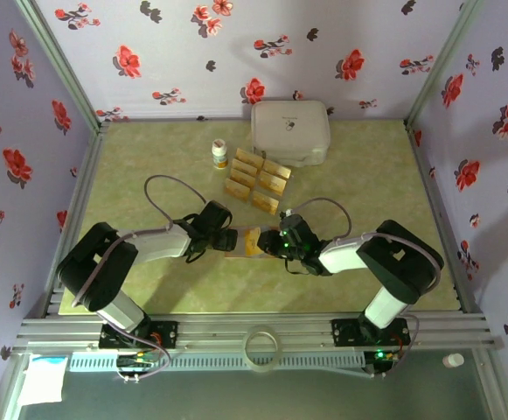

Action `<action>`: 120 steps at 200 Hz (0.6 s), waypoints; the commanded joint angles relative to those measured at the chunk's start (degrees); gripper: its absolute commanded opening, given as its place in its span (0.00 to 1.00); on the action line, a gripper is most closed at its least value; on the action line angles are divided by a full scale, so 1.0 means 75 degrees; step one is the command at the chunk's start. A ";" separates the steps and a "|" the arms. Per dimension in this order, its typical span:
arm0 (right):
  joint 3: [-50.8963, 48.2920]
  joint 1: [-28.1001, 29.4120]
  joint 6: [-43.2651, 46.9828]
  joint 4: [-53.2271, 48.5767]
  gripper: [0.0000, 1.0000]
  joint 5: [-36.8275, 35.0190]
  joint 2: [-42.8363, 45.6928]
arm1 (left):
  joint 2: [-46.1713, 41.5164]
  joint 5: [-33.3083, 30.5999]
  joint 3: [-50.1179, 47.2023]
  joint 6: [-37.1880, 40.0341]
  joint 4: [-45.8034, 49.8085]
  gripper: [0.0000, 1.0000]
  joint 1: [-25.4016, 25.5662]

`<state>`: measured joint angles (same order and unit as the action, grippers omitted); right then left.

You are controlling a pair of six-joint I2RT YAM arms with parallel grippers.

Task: Put the credit cards into the card holder

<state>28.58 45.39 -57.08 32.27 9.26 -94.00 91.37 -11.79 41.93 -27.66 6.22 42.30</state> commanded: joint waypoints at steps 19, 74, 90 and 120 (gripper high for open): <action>-0.0258 -0.0065 -0.0127 -0.0248 0.18 0.0078 -0.0331 | 0.0390 0.0270 -0.0291 0.0067 0.0075 0.84 -0.0107; -0.0324 -0.0133 -0.0135 -0.0203 0.10 0.0043 -0.0278 | 0.0415 0.0270 -0.0280 0.0081 0.0067 0.84 -0.0109; -0.0342 -0.0145 -0.0144 -0.0178 0.09 0.0023 -0.0259 | 0.0415 0.0274 -0.0292 0.0079 0.0073 0.84 -0.0109; -0.0382 -0.0151 -0.0159 -0.0164 0.16 -0.0004 -0.0202 | 0.0404 0.0280 -0.0303 0.0080 0.0073 0.84 -0.0109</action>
<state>27.24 44.60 -57.69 34.28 9.72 -94.32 91.39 -11.79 41.89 -27.66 6.15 42.30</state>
